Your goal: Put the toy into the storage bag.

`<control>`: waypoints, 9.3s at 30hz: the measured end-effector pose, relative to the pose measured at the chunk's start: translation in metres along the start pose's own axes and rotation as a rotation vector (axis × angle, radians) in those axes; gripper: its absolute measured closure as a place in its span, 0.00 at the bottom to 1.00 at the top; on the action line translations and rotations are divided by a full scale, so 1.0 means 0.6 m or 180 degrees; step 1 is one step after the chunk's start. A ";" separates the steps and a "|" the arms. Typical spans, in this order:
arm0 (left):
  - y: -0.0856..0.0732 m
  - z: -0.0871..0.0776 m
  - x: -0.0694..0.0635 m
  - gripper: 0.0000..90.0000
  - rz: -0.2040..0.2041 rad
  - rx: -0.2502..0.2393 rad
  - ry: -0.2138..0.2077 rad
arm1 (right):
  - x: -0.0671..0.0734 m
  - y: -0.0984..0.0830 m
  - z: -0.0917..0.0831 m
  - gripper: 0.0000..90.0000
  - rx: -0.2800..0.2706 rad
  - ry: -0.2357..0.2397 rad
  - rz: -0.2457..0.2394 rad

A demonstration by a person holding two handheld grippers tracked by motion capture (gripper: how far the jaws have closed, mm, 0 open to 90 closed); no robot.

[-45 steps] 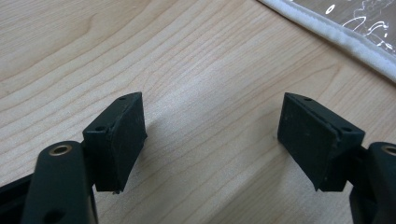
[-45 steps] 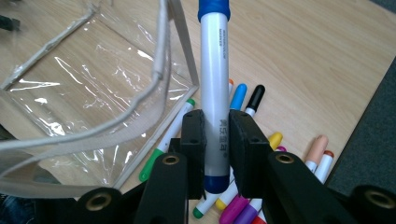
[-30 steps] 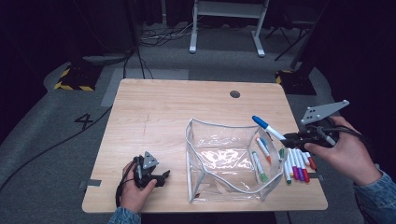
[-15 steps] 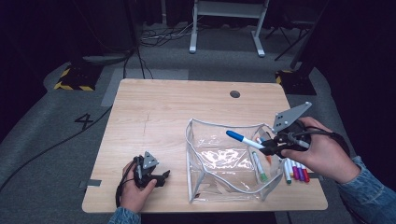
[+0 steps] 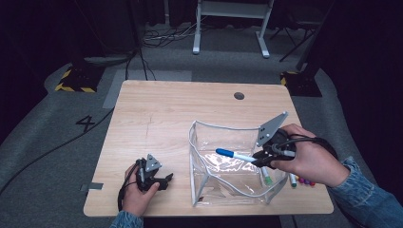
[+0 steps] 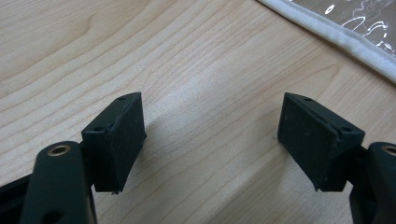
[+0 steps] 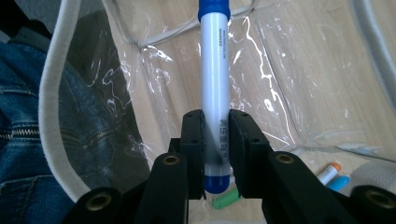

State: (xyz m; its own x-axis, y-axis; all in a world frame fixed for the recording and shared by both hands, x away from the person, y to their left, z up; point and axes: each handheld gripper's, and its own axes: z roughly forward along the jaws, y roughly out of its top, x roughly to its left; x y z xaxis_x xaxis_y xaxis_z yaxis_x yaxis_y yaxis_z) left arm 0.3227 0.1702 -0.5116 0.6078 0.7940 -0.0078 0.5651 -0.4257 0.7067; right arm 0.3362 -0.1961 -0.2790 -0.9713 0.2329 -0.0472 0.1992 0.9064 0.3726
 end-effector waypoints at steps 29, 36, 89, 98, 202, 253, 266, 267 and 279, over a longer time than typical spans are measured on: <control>0.000 0.001 0.000 0.26 -0.0006 -0.0005 -0.0009 | 0.026 0.055 0.100 0.85 0.0949 0.0308 -0.0538; 0.000 0.000 0.000 0.26 -0.0006 -0.0001 -0.0011 | 0.031 0.062 0.125 0.85 0.1105 0.0381 -0.0583; 0.000 0.001 0.000 0.26 -0.0004 -0.0004 -0.0008 | 0.000 0.036 0.225 0.64 0.0993 0.0733 -0.0339; 0.000 0.001 0.000 0.26 -0.0004 -0.0005 -0.0008 | -0.023 0.035 0.152 0.61 0.0395 0.0364 -0.0060; 0.000 0.001 0.000 0.26 -0.0006 -0.0004 -0.0009 | -0.227 -0.240 0.097 0.85 -0.0510 -0.0953 0.2583; 0.000 0.001 0.000 0.26 -0.0005 -0.0001 -0.0011 | 0.007 0.045 0.067 0.85 -0.0169 0.0236 -0.0045; 0.000 0.000 0.000 0.26 -0.0005 -0.0001 -0.0012 | 0.018 0.057 0.128 0.85 0.0360 0.0484 -0.0270; 0.000 0.001 0.000 0.26 -0.0006 -0.0001 -0.0012 | 0.018 0.057 0.133 0.85 0.0409 0.0500 -0.0288; 0.000 0.001 0.000 0.26 -0.0005 -0.0001 -0.0011 | 0.019 0.049 0.183 0.85 0.0662 0.0704 -0.0301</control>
State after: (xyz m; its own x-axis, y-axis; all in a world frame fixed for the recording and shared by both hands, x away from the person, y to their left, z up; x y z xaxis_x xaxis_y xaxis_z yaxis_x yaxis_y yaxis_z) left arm 0.3231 0.1700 -0.5116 0.6089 0.7932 -0.0114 0.5659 -0.4243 0.7069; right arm 0.3453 -0.1280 -0.3705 -0.9869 0.0827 0.1386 0.1069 0.9783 0.1776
